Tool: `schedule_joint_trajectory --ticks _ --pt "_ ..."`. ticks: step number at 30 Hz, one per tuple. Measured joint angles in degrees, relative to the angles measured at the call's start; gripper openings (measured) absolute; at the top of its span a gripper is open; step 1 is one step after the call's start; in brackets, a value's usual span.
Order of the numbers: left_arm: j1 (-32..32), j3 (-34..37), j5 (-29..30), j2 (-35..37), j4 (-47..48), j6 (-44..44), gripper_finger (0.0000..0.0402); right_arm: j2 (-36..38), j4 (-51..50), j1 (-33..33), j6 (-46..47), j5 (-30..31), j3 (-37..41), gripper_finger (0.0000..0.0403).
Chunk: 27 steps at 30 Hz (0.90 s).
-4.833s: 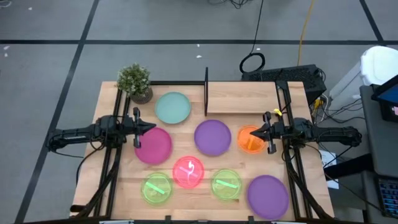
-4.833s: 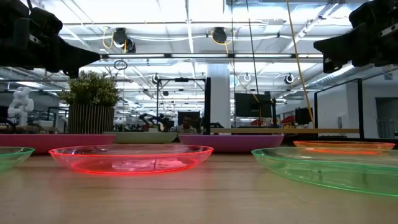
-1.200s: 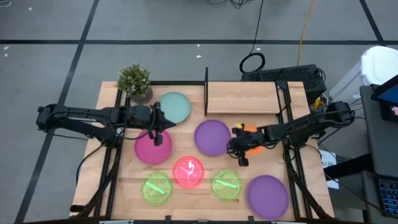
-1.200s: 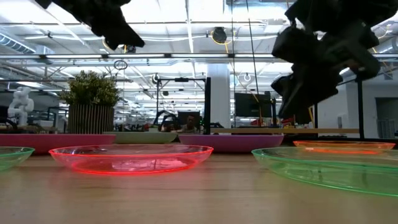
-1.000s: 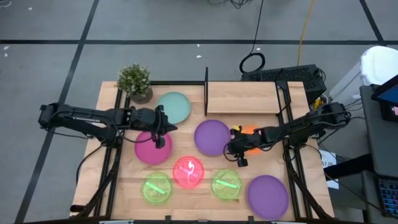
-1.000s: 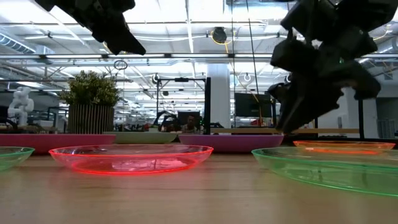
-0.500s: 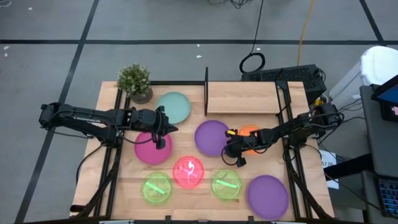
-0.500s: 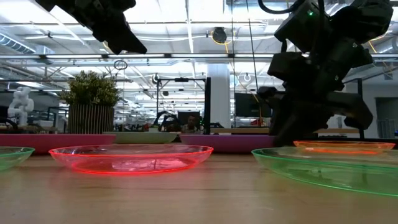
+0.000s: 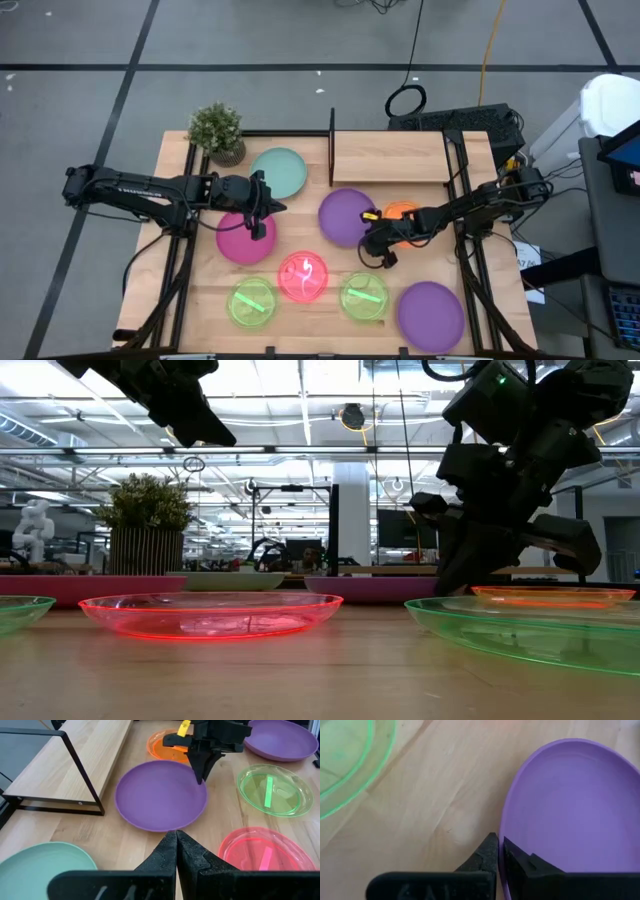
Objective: Place and stack plates onto a shelf
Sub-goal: Put the top big violet plate on the shelf
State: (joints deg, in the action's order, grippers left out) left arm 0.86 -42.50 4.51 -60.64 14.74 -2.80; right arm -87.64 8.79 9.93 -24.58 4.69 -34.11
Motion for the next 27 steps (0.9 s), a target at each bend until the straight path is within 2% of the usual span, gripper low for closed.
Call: schedule_joint_trajectory --ticks 3,12,16,21,27 --pt "0.0 0.0 0.0 0.0 0.0 -0.1 0.0001 0.3 -0.8 1.1 -0.1 2.7 -1.0 0.0003" --pt "0.1 0.0 0.0 0.0 0.1 -0.3 0.0001 1.8 -7.5 4.3 1.3 3.0 -8.2 0.0002" --pt "0.9 0.0 0.0 0.0 0.2 -1.3 0.0001 1.9 -15.1 4.9 2.8 3.2 -13.4 0.0002" --pt "3.0 0.0 0.0 0.0 0.0 -5.5 0.0001 1.9 -25.7 4.9 7.3 9.0 -19.6 0.0002" --pt "4.9 0.0 0.0 0.0 -0.5 -3.7 0.0001 1.9 -35.8 5.2 14.5 11.5 -24.8 0.0002"
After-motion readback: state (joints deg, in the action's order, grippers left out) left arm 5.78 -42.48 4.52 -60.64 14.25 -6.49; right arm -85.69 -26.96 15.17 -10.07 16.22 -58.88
